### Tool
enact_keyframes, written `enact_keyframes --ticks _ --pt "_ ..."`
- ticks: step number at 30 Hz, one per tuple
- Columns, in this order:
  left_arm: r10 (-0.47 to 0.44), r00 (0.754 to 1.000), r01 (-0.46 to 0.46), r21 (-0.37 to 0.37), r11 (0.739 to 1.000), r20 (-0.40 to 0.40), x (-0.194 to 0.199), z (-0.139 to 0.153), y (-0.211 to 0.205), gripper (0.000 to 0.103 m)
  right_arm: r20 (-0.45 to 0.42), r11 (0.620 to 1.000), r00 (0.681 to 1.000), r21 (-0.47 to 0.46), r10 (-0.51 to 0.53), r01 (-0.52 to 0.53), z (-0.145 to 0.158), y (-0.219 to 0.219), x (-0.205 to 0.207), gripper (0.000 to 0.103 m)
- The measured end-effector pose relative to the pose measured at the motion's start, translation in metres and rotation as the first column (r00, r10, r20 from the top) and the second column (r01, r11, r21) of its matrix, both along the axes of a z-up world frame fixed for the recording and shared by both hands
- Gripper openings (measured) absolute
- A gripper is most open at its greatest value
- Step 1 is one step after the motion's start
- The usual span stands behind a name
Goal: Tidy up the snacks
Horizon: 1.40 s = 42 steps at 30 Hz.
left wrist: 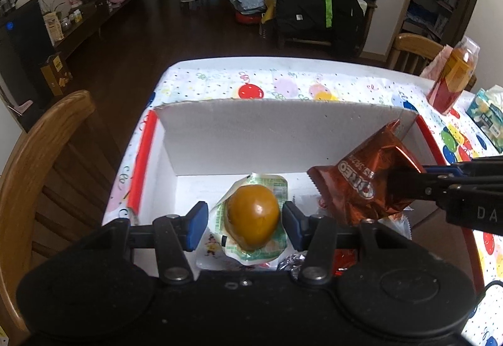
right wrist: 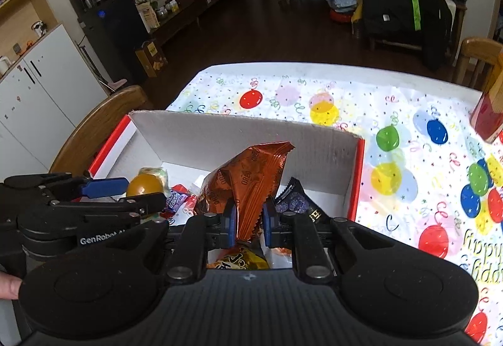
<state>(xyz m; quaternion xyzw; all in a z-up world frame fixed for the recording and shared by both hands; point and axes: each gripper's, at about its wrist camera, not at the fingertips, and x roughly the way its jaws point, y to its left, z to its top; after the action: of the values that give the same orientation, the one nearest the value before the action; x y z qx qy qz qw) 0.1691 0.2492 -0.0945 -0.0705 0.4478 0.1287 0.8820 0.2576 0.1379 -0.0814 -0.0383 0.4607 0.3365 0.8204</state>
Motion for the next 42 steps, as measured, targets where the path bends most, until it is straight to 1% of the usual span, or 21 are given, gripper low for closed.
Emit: enact_keyframes --ticks 7,13,19,21,22,23,24,25,27,29,31,35,40,42 --pt "-0.012 0.999 0.011 -0.011 1.000 -0.040 0.005 -0.013 0.000 0.050 -0.017 1.000 1.000 0.008 -0.013 0.013 -0.003 -0.005 0.001 0.017" --pt "-0.022 0.996 0.019 -0.042 0.999 -0.086 0.009 -0.023 0.001 0.051 -0.019 1.000 1.000 -0.001 -0.011 0.011 -0.002 -0.006 -0.001 0.018" --pt "-0.012 0.996 0.008 -0.048 0.999 -0.088 0.007 -0.022 -0.001 0.053 -0.021 1.000 1.000 -0.020 -0.014 0.014 0.001 -0.012 -0.009 0.019" --pt "-0.012 0.997 0.009 -0.035 0.999 -0.078 0.003 -0.019 -0.003 0.067 -0.013 1.000 1.000 -0.018 -0.009 0.009 0.003 -0.015 -0.014 0.020" --pt "-0.010 0.997 0.009 -0.022 1.000 -0.070 0.002 -0.016 -0.004 0.070 -0.010 1.000 1.000 -0.016 -0.006 0.006 0.004 -0.016 -0.016 0.020" --pt "-0.013 0.998 0.013 -0.015 1.000 -0.060 0.001 -0.014 -0.005 0.072 -0.008 1.000 1.000 -0.014 -0.003 0.003 0.006 -0.018 -0.018 0.023" --pt "-0.019 0.999 0.018 -0.014 1.000 -0.051 -0.001 -0.012 -0.006 0.072 -0.004 1.000 1.000 -0.011 0.003 -0.003 0.007 -0.020 -0.020 0.030" --pt "-0.020 0.999 0.020 -0.015 1.000 -0.047 -0.003 -0.009 -0.007 0.072 0.002 1.000 1.000 -0.010 0.013 -0.013 0.009 -0.021 -0.024 0.033" --pt "-0.016 0.999 0.015 -0.016 1.000 -0.034 -0.007 -0.004 -0.009 0.074 0.025 1.000 0.999 -0.006 0.028 -0.028 0.013 -0.025 -0.031 0.047" --pt "-0.019 1.000 0.018 -0.012 1.000 -0.021 -0.012 0.000 -0.012 0.076 0.043 0.999 0.998 0.000 0.037 -0.037 0.018 -0.028 -0.037 0.051" --pt "-0.021 1.000 0.021 0.004 1.000 -0.007 -0.018 0.006 -0.016 0.079 0.050 0.999 0.998 0.010 0.045 -0.046 0.022 -0.032 -0.042 0.052" --pt "-0.027 0.999 0.027 0.008 1.000 0.026 -0.027 0.017 -0.020 0.082 0.069 0.998 0.997 0.035 0.046 -0.048 0.031 -0.041 -0.052 0.059" --pt "-0.036 0.996 0.034 0.015 0.999 0.077 -0.042 0.034 -0.027 0.087 0.113 0.997 0.993 0.058 0.038 -0.045 0.043 -0.053 -0.065 0.061" --pt "-0.035 0.994 0.034 0.011 0.999 0.100 -0.049 0.041 -0.030 0.091 0.130 0.997 0.991 0.065 0.038 -0.046 0.048 -0.058 -0.071 0.066"
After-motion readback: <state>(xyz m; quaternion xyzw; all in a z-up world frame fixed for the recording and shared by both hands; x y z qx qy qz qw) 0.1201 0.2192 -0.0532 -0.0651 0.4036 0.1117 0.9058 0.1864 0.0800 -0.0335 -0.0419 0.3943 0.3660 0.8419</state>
